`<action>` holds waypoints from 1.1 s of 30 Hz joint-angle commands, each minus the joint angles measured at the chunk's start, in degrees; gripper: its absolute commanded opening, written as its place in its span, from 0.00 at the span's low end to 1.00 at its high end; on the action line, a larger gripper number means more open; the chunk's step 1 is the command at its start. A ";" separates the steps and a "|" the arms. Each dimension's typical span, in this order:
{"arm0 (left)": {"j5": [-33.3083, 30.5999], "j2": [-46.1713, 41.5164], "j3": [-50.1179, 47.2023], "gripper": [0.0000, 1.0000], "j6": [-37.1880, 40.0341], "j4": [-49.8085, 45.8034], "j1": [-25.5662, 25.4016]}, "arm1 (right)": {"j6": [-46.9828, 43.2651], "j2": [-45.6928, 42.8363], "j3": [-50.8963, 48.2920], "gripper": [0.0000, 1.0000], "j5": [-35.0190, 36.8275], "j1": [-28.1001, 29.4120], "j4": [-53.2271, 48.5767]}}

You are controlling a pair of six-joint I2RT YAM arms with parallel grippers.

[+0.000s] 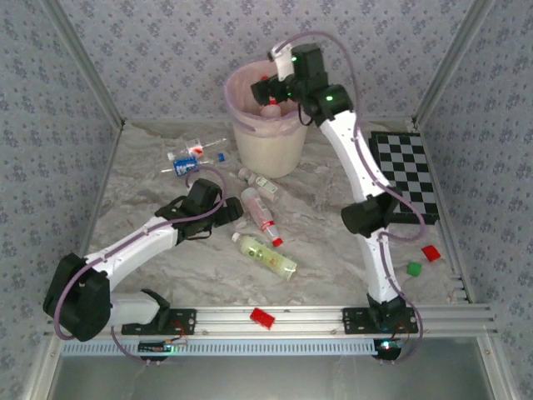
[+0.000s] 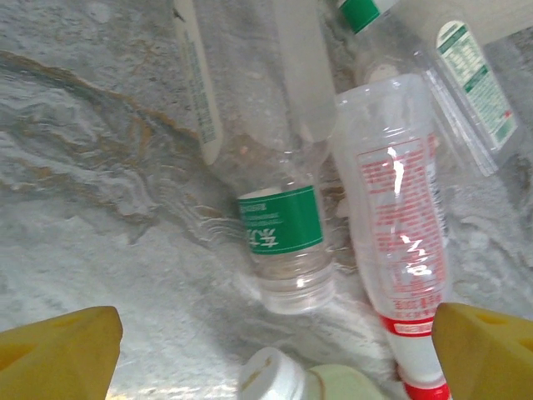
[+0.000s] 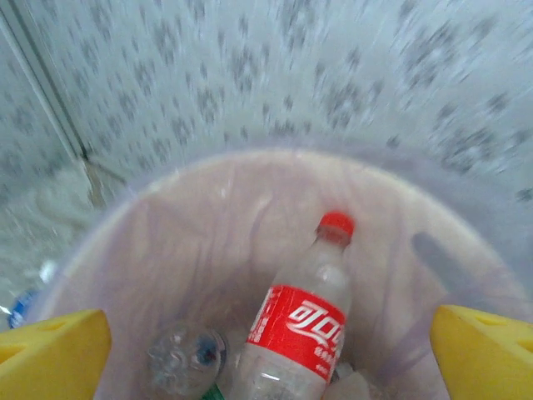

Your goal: Put the plastic bottles in the bin

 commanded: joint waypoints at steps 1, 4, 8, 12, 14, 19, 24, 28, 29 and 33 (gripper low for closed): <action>-3.89 -2.02 5.91 0.96 4.97 -5.51 0.96 | 5.44 -10.51 -5.10 1.00 -3.77 -1.92 0.25; -3.22 -2.31 7.81 0.96 7.07 -6.52 3.30 | 7.02 -19.39 -18.44 1.00 -7.66 -3.58 2.16; -2.00 -2.10 11.29 0.95 13.58 -8.55 9.43 | 4.77 -31.06 -37.46 1.00 -11.97 -4.69 2.56; 3.89 0.69 14.83 0.95 18.18 -8.90 16.78 | -1.33 -42.30 -57.63 0.96 -14.51 -2.59 1.78; 5.12 2.45 15.75 0.94 18.75 -8.29 18.66 | -4.02 -45.67 -64.94 0.93 -14.29 0.27 0.12; 6.37 6.79 17.27 0.95 19.53 -7.49 20.48 | -4.21 -45.98 -75.27 0.86 -4.79 11.91 -6.03; 6.42 7.49 16.63 0.96 19.89 -7.47 21.59 | 2.12 -40.40 -80.98 0.87 0.78 22.38 -6.65; 6.43 6.59 16.02 0.96 20.17 -8.13 22.35 | 5.64 -35.07 -82.03 0.90 -0.70 27.45 -4.11; 6.34 6.13 15.62 0.97 20.24 -8.06 22.47 | 5.88 -33.78 -82.04 0.91 -0.18 28.53 -4.08; 6.18 4.40 14.28 0.97 19.87 -7.91 23.01 | 6.33 -28.50 -81.51 0.93 0.75 31.13 -4.44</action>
